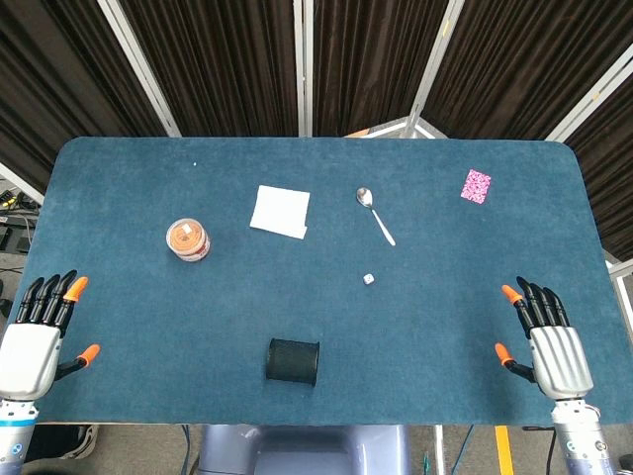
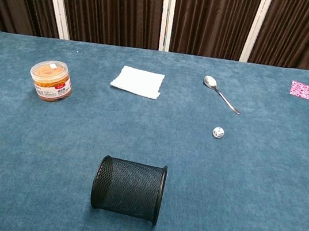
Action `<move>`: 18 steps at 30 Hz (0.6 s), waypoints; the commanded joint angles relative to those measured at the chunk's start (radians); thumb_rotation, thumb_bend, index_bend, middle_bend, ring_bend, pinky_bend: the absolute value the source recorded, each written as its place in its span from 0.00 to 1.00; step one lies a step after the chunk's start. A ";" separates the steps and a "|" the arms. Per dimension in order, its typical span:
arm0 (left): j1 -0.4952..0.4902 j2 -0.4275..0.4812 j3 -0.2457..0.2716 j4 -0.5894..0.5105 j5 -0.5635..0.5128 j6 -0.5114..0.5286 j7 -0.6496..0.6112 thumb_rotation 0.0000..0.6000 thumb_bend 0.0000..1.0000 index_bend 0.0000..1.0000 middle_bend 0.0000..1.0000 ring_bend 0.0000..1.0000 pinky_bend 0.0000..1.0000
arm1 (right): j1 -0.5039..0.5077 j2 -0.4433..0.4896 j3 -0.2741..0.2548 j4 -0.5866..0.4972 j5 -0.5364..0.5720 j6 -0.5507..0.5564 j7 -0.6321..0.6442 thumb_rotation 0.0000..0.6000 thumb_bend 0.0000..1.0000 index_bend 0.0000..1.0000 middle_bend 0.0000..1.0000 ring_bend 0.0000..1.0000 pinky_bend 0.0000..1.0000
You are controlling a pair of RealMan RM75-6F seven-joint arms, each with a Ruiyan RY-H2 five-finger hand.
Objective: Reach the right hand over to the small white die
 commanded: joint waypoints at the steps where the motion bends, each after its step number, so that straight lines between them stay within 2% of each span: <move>1: 0.000 0.000 0.000 0.000 -0.001 -0.002 0.000 1.00 0.04 0.00 0.00 0.00 0.00 | 0.000 0.000 0.001 0.000 0.001 -0.001 0.001 1.00 0.21 0.13 0.00 0.00 0.00; 9: 0.000 0.000 0.000 0.001 -0.005 -0.004 -0.003 1.00 0.04 0.00 0.00 0.00 0.00 | 0.001 0.001 0.001 0.000 0.003 -0.003 0.007 1.00 0.21 0.13 0.00 0.00 0.00; 18: -0.002 0.008 -0.009 -0.001 -0.017 -0.003 -0.027 1.00 0.04 0.00 0.00 0.00 0.00 | 0.035 0.006 0.026 -0.045 0.007 -0.035 0.022 1.00 0.11 0.13 0.00 0.00 0.00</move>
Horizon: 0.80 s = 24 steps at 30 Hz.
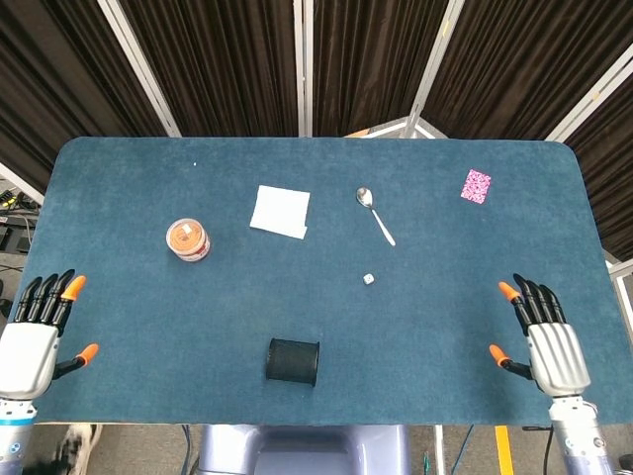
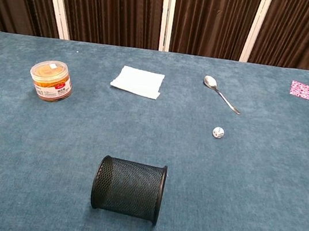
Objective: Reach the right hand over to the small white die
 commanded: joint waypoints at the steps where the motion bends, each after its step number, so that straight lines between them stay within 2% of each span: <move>1: 0.000 0.004 -0.004 0.000 -0.008 0.000 -0.012 1.00 0.04 0.00 0.00 0.00 0.00 | 0.026 -0.002 0.018 -0.024 0.010 -0.029 -0.002 1.00 0.11 0.13 0.00 0.00 0.00; 8: -0.005 0.009 -0.013 0.000 -0.025 -0.009 -0.026 1.00 0.04 0.00 0.00 0.00 0.00 | 0.147 -0.031 0.103 -0.087 0.098 -0.170 -0.087 1.00 0.11 0.20 0.00 0.00 0.00; 13: -0.010 0.009 -0.023 0.001 -0.041 -0.017 -0.026 1.00 0.04 0.00 0.00 0.00 0.00 | 0.258 -0.089 0.171 -0.097 0.218 -0.294 -0.179 1.00 0.16 0.31 0.04 0.00 0.00; 16: -0.013 0.005 -0.026 0.009 -0.053 -0.026 -0.024 1.00 0.04 0.00 0.00 0.00 0.00 | 0.323 -0.136 0.202 -0.069 0.281 -0.351 -0.233 1.00 0.18 0.36 0.06 0.00 0.00; 24: -0.025 0.007 -0.035 0.024 -0.075 -0.048 -0.052 1.00 0.04 0.00 0.00 0.00 0.00 | 0.452 -0.258 0.235 0.048 0.426 -0.463 -0.311 1.00 0.18 0.37 0.07 0.00 0.00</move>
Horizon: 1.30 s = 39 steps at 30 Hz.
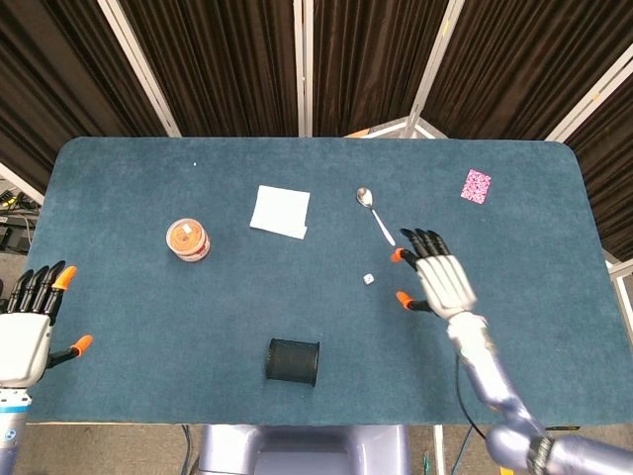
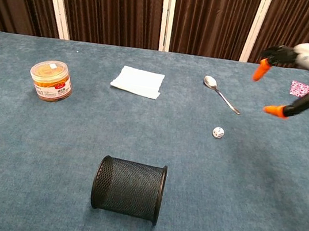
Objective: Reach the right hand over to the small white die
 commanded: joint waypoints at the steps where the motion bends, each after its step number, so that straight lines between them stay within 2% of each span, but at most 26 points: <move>1: -0.002 0.002 -0.003 0.002 -0.002 0.000 -0.006 1.00 0.04 0.00 0.00 0.00 0.00 | 0.043 -0.048 0.013 0.050 0.054 -0.045 -0.024 1.00 0.18 0.37 0.07 0.00 0.00; 9: -0.007 0.007 -0.006 0.002 -0.010 -0.008 -0.017 1.00 0.04 0.00 0.00 0.00 0.00 | 0.114 -0.150 0.001 0.182 0.138 -0.110 -0.022 1.00 0.18 0.37 0.07 0.00 0.00; 17: -0.018 0.004 -0.004 0.003 -0.018 -0.029 -0.018 1.00 0.04 0.00 0.00 0.00 0.00 | 0.147 -0.222 -0.015 0.291 0.149 -0.141 0.031 1.00 0.19 0.40 0.08 0.00 0.00; 33: -0.027 0.002 -0.004 0.008 -0.029 -0.042 -0.021 1.00 0.04 0.00 0.00 0.00 0.00 | 0.188 -0.309 -0.033 0.476 0.163 -0.201 0.101 1.00 0.24 0.38 0.08 0.00 0.00; 39: -0.030 0.000 -0.004 0.009 -0.033 -0.048 -0.021 1.00 0.04 0.00 0.00 0.00 0.00 | 0.193 -0.325 -0.034 0.509 0.164 -0.214 0.121 1.00 0.27 0.42 0.09 0.00 0.00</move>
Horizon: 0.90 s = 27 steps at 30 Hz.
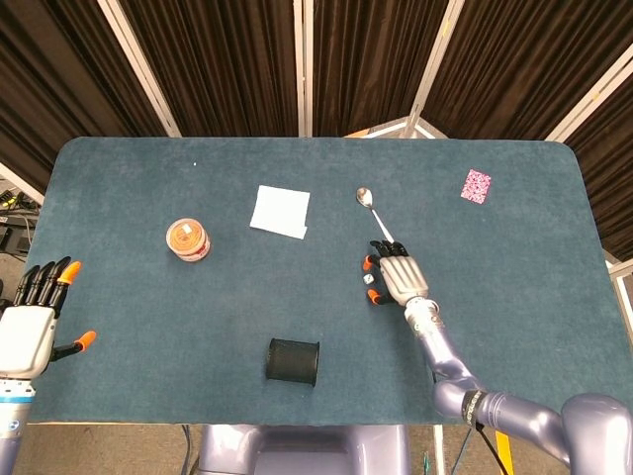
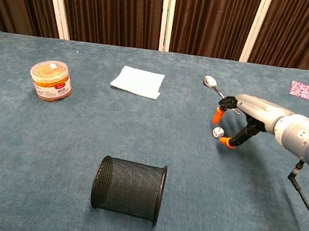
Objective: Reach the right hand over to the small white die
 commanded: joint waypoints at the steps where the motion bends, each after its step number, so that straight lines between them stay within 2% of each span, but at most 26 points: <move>1: -0.001 -0.001 0.001 0.001 0.001 -0.002 0.002 1.00 0.04 0.00 0.00 0.00 0.00 | 0.004 -0.008 0.000 0.014 -0.001 -0.006 0.009 1.00 0.28 0.43 0.09 0.00 0.00; 11: -0.004 -0.004 0.002 0.001 -0.001 -0.005 0.006 1.00 0.04 0.00 0.00 0.00 0.00 | 0.014 -0.036 -0.004 0.067 -0.010 -0.021 0.035 1.00 0.32 0.46 0.10 0.00 0.00; 18: -0.007 -0.006 0.003 0.003 -0.003 -0.008 0.007 1.00 0.04 0.00 0.00 0.00 0.00 | 0.014 -0.046 -0.002 0.083 -0.024 -0.013 0.059 1.00 0.36 0.55 0.16 0.00 0.00; 22: -0.006 -0.006 0.004 0.003 -0.002 -0.005 0.007 1.00 0.04 0.00 0.00 0.00 0.00 | 0.011 -0.032 0.002 0.055 -0.051 0.017 0.066 1.00 0.36 0.56 0.17 0.00 0.00; 27: -0.006 -0.005 0.005 0.002 0.001 -0.001 0.008 1.00 0.04 0.00 0.00 0.00 0.00 | -0.004 0.037 0.015 -0.067 -0.101 0.094 0.052 1.00 0.36 0.55 0.16 0.00 0.00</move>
